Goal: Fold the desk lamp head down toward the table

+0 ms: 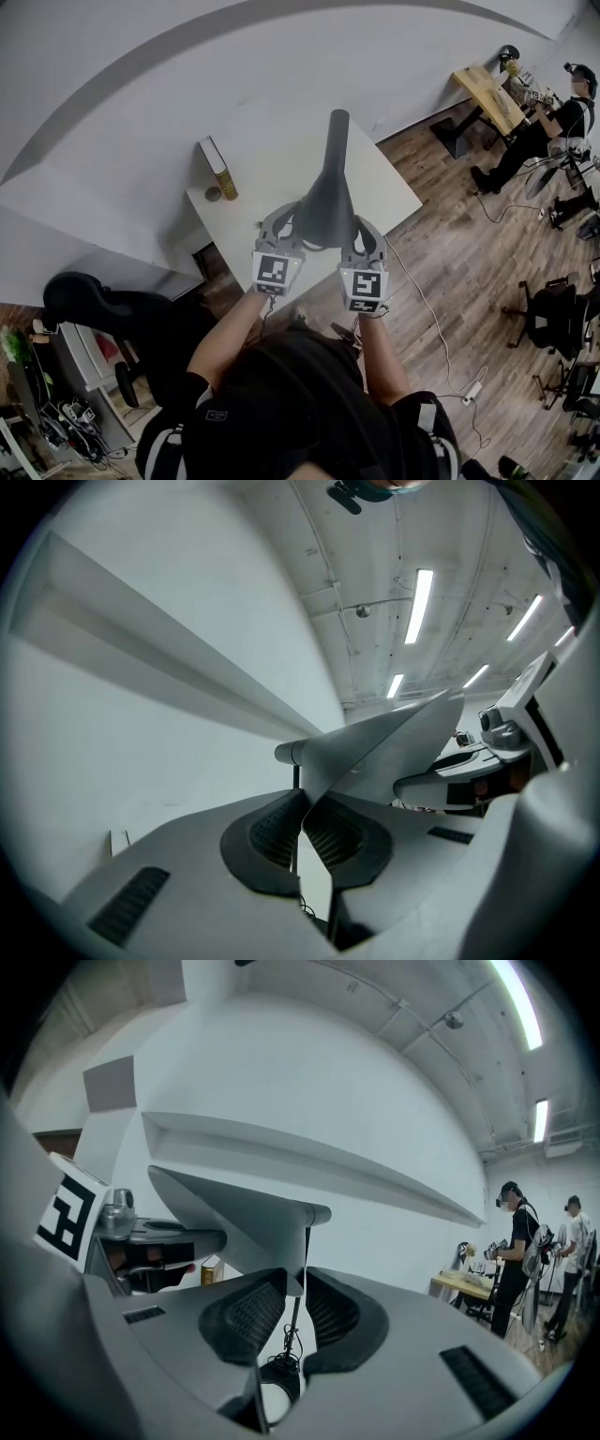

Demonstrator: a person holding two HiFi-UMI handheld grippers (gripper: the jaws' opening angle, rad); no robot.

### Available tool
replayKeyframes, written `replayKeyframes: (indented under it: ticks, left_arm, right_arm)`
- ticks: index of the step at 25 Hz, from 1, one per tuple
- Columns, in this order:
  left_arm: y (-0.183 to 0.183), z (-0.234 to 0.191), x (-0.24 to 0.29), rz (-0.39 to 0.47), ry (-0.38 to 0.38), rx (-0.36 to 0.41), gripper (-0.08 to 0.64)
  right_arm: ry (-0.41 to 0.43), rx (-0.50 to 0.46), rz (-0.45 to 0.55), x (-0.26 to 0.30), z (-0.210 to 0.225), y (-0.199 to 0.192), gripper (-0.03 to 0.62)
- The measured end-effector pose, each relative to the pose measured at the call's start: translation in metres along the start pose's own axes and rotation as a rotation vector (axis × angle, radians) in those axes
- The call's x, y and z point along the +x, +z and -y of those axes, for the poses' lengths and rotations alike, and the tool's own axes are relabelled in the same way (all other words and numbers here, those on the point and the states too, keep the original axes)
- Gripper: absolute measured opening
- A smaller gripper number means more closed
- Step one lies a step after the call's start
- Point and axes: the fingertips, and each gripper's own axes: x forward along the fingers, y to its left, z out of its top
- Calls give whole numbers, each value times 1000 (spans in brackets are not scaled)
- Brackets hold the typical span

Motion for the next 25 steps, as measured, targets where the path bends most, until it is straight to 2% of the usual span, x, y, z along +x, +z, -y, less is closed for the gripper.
replayKeyframes:
  ticks: [6, 11, 15, 17, 21, 25]
  left_arm:
    - [2, 0, 0, 9, 8, -41, 30]
    - [-2, -1, 0, -6, 7, -3, 30]
    - [-4, -2, 0, -11, 12, -8, 31]
    - [-4, -1, 1, -12, 12, -8, 31]
    - [-3, 0, 2, -14, 12, 1, 31]
    - [-3, -1, 2, -13, 10, 7, 31]
  right_arm:
    - [26, -166, -15, -24, -9, 10, 132]
    - [20, -335, 5, -36, -13, 29, 169]
    - [61, -493, 25, -33, -24, 43, 169]
    - [83, -549, 31, -31, -28, 45, 140]
    - [101, -579, 34, -30, -32, 45, 92]
    - [90, -598, 36, -28, -32, 45, 86]
